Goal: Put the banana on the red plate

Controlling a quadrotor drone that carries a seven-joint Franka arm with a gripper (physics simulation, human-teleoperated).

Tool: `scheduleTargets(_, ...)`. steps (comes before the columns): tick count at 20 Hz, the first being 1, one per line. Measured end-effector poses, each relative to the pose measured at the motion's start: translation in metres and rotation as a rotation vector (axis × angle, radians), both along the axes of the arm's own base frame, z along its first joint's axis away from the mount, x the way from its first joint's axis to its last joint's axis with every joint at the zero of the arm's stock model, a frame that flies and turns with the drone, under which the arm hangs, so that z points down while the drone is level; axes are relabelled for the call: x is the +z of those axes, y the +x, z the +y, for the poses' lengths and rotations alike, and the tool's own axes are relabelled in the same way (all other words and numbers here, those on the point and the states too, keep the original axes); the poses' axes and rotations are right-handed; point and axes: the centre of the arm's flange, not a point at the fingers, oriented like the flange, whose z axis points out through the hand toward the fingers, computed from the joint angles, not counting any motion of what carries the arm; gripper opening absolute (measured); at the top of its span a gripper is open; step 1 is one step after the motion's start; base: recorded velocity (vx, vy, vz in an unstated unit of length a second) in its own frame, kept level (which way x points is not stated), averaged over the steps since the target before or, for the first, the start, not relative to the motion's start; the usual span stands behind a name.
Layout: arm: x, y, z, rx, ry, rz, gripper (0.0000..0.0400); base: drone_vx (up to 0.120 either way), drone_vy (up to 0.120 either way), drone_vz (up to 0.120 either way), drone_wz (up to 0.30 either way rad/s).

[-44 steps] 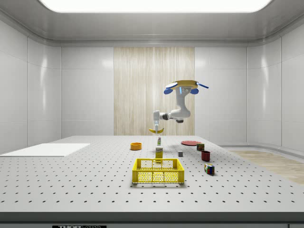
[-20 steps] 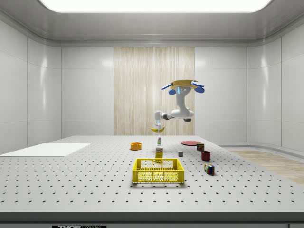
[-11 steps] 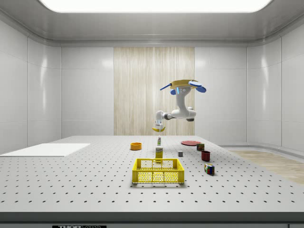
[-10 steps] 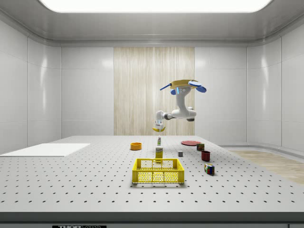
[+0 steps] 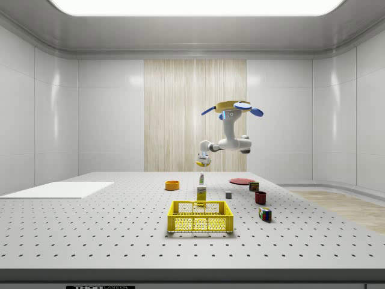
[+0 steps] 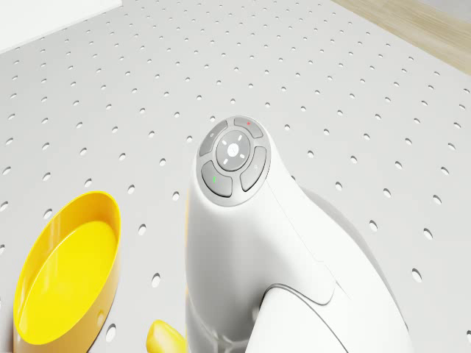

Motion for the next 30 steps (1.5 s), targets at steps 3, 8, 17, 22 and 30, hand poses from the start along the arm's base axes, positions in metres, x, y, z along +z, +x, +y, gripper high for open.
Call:
scheduleTargets(3, 0.0000, 0.0000, 0.0000, -0.090, 0.000, 0.000, 0.0199, 0.000, 0.000, 0.000, -0.300)
scheduleTargets(8, -0.0001, 0.0000, 0.0000, -0.240, -0.001, -0.001, 0.0199, 0.000, 0.000, 0.000, -0.300)
scheduleTargets(17, -0.0001, 0.0000, -0.0001, -0.510, -0.002, -0.002, 0.0199, 0.000, 0.000, 0.000, -0.300)
scheduleTargets(22, -0.0001, 0.0000, -0.0001, -0.660, -0.002, -0.002, 0.0199, 0.000, 0.000, 0.000, -0.300)
scheduleTargets(30, -0.0002, -0.0001, -0.0002, -0.900, -0.002, -0.003, 0.0199, 0.000, 0.000, 0.000, -0.300)
